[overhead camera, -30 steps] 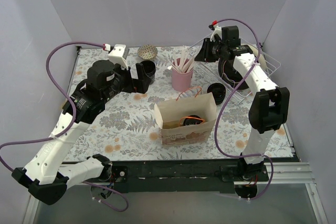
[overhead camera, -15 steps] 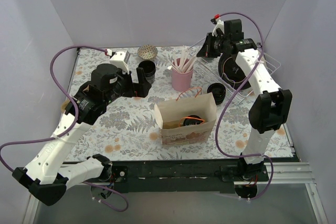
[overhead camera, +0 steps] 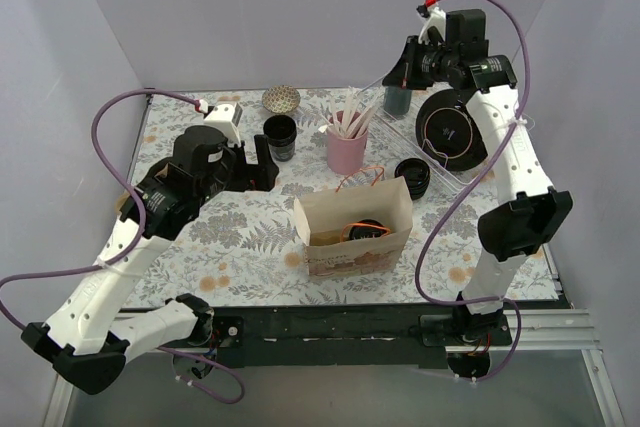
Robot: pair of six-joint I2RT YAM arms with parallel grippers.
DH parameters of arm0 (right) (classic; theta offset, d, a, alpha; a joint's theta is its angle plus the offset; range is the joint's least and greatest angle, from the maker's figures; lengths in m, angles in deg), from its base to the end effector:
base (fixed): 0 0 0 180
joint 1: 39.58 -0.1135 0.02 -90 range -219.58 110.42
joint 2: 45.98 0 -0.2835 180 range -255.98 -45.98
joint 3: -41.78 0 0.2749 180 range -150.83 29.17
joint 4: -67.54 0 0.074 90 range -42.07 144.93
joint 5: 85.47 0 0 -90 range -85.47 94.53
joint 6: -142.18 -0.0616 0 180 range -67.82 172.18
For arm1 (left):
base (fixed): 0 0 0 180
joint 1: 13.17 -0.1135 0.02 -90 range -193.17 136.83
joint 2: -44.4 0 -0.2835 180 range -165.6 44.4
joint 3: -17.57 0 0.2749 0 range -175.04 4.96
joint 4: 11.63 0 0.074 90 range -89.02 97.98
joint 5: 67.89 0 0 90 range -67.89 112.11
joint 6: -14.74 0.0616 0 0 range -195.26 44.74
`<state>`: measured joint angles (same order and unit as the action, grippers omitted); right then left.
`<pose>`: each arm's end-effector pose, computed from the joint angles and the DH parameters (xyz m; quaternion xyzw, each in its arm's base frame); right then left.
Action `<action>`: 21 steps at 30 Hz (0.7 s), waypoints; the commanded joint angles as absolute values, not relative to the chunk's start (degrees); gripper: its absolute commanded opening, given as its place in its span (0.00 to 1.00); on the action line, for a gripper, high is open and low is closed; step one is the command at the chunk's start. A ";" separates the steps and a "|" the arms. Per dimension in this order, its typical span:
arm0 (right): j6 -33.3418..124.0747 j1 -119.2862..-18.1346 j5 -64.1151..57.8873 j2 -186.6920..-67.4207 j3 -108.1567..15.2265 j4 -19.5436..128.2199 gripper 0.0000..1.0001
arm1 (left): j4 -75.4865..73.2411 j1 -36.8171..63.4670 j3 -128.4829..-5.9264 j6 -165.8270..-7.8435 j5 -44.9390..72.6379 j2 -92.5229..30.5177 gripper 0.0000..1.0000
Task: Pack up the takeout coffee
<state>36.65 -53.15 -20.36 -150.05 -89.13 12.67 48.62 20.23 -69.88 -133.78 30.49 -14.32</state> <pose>0.4302 0.1305 0.4516 -0.0966 0.8389 0.3051 0.4402 0.1960 -0.1185 0.4174 -0.2241 0.8417 -0.3059 0.3845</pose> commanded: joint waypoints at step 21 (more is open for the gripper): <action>41.10 -52.68 -17.25 -126.67 -90.72 20.64 0.01 | 50.90 20.05 -76.07 -133.70 27.91 -13.25 0.98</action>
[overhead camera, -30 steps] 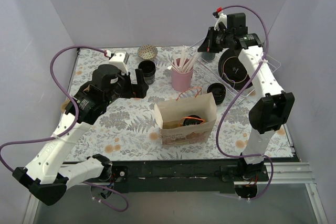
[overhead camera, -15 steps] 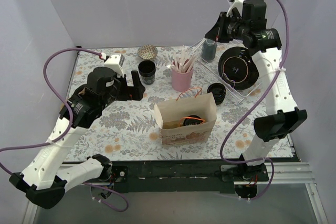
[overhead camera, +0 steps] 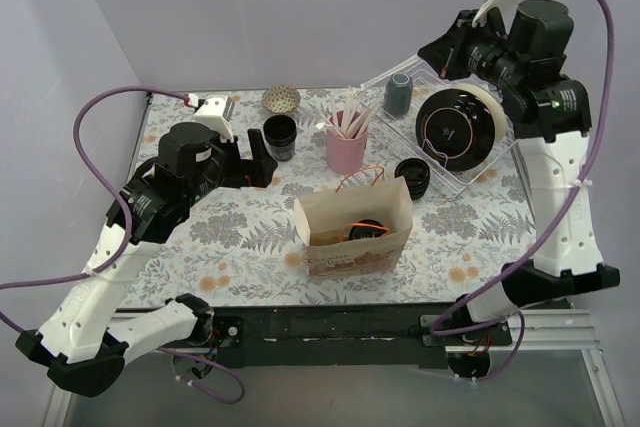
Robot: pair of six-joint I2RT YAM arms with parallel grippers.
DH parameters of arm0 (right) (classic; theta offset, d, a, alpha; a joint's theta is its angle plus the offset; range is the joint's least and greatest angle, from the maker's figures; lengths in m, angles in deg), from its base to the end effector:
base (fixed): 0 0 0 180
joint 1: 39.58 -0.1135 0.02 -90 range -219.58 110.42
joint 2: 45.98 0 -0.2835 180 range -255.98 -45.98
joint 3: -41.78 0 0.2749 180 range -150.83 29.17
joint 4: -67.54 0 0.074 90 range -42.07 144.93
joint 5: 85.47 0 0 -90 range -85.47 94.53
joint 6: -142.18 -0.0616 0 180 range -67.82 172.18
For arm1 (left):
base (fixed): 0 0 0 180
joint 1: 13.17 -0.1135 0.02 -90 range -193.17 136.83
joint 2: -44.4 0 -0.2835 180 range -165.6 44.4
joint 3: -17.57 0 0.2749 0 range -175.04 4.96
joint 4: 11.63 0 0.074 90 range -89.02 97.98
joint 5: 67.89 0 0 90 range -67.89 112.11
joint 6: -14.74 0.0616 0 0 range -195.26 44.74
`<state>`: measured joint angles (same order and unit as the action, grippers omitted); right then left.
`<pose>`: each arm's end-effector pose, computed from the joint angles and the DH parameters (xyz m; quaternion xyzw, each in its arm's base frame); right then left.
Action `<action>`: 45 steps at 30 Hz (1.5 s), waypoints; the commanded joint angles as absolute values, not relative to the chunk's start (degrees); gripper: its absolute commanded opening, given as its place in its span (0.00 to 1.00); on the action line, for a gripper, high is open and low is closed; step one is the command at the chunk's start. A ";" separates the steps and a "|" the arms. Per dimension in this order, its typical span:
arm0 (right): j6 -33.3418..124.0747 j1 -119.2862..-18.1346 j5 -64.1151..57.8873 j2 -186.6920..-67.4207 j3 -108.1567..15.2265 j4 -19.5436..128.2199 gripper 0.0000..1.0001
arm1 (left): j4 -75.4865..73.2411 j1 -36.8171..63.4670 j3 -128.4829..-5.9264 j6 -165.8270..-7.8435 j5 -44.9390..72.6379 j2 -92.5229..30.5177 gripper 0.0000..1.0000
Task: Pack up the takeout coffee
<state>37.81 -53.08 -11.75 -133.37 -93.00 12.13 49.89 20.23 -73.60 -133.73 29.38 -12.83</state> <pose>0.3120 0.0927 0.5805 -0.0872 0.7479 0.2601 0.6045 0.1833 -0.1115 0.4428 -0.2173 0.8261 -0.3339 0.3986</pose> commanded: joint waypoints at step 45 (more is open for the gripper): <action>49.72 -52.85 -41.19 -100.29 -63.64 -0.96 0.01 | 47.75 20.05 -61.13 -148.20 -7.94 -11.32 0.00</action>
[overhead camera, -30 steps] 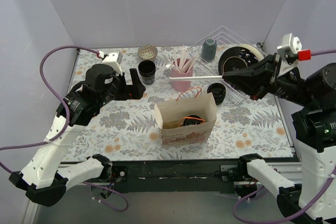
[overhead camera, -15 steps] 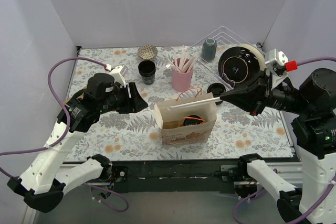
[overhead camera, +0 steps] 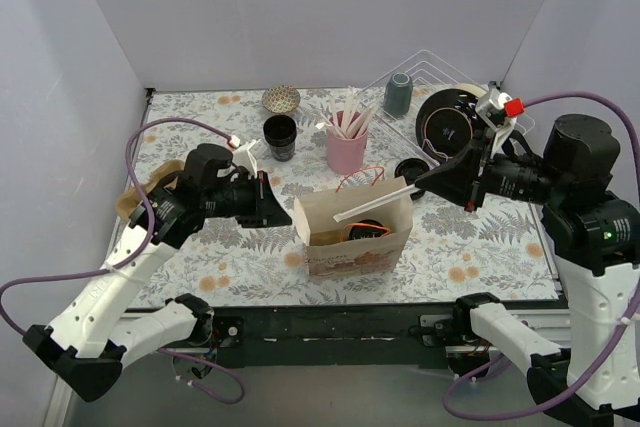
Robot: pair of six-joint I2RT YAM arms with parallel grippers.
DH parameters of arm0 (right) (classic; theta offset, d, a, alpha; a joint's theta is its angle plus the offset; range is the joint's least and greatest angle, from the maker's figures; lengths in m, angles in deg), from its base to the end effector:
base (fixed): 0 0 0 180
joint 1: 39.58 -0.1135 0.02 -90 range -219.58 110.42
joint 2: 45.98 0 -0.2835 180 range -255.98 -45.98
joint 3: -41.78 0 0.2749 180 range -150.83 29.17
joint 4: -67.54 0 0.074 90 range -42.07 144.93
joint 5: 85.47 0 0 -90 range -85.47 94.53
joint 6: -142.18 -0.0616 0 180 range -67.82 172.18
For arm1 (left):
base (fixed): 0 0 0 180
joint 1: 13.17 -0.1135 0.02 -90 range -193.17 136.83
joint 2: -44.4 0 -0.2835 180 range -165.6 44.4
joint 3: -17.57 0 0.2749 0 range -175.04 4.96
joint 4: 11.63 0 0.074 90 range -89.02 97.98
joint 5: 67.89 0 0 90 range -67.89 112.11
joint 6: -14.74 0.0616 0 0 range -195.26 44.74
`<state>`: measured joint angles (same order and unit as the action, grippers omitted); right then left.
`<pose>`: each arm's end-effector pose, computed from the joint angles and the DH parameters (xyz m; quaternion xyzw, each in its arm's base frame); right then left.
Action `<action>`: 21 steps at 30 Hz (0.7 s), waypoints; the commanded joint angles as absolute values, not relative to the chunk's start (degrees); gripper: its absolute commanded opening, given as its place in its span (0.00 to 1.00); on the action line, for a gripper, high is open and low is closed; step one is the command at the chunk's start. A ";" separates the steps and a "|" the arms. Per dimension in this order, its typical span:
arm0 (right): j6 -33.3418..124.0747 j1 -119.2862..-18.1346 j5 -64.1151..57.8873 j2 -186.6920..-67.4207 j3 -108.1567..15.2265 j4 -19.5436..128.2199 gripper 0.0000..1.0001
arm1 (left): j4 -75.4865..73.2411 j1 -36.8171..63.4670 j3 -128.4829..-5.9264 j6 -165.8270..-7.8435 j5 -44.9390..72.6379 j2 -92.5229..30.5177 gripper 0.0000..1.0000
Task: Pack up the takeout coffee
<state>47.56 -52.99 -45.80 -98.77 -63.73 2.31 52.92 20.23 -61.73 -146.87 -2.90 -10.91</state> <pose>0.1113 0.0753 0.5335 -0.3194 0.6834 0.4163 0.5075 0.1597 -0.1365 0.3740 -0.2047 0.8676 -0.4436 0.0925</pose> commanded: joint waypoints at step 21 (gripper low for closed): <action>50.95 -52.85 -35.04 -101.70 -58.02 -1.85 0.01 | 42.11 20.14 -63.24 -148.12 -9.27 -16.50 0.00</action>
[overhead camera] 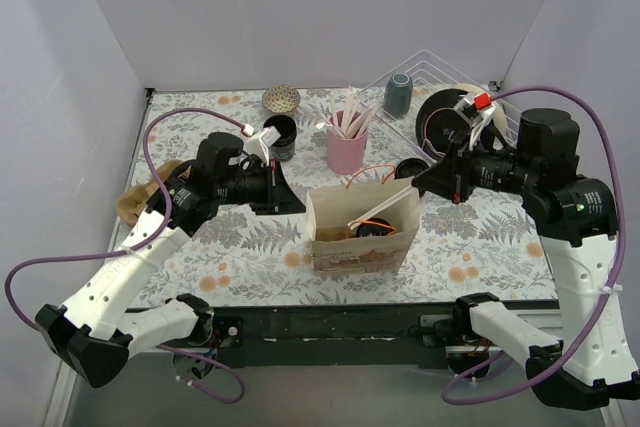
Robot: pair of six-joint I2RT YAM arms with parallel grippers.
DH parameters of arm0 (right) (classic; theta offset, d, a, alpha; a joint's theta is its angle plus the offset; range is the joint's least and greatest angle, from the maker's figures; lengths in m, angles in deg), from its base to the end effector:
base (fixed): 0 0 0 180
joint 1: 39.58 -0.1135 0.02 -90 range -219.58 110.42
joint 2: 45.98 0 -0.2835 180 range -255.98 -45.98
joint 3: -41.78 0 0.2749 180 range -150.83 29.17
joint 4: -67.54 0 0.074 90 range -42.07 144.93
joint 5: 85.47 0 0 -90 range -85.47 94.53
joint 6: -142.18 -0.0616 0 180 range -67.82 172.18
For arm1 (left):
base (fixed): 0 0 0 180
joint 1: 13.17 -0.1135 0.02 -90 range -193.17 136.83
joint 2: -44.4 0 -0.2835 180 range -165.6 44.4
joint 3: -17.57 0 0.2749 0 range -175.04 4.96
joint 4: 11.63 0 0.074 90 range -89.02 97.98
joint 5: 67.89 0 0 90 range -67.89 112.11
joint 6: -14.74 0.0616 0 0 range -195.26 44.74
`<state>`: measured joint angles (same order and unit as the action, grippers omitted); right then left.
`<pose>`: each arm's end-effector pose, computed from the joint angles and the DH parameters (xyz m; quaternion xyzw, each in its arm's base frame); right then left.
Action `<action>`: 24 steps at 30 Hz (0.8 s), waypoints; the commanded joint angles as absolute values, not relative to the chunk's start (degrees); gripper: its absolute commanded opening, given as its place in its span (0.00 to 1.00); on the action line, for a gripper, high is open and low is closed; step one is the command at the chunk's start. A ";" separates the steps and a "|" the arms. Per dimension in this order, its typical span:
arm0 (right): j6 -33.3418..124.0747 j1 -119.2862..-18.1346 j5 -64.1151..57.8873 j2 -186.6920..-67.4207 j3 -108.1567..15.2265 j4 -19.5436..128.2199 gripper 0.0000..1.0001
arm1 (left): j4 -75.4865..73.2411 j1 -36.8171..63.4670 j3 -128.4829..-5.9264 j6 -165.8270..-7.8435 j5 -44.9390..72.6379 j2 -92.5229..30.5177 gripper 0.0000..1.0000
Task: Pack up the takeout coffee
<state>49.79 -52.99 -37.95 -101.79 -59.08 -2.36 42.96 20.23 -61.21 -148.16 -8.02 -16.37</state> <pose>0.1492 0.0783 0.4924 -0.2696 0.7631 0.3714 0.4551 0.1877 -0.1608 0.3700 -0.1815 0.8513 -0.4866 0.0745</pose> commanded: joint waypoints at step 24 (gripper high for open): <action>33.12 -53.29 -40.30 -100.65 -51.26 11.50 0.09 | 48.53 20.05 -72.38 -142.93 12.00 -14.92 0.63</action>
<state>40.56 -52.99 -36.31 -102.92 -54.60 1.96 48.90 20.23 -69.64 -144.53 8.72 -16.48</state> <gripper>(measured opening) 0.084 0.618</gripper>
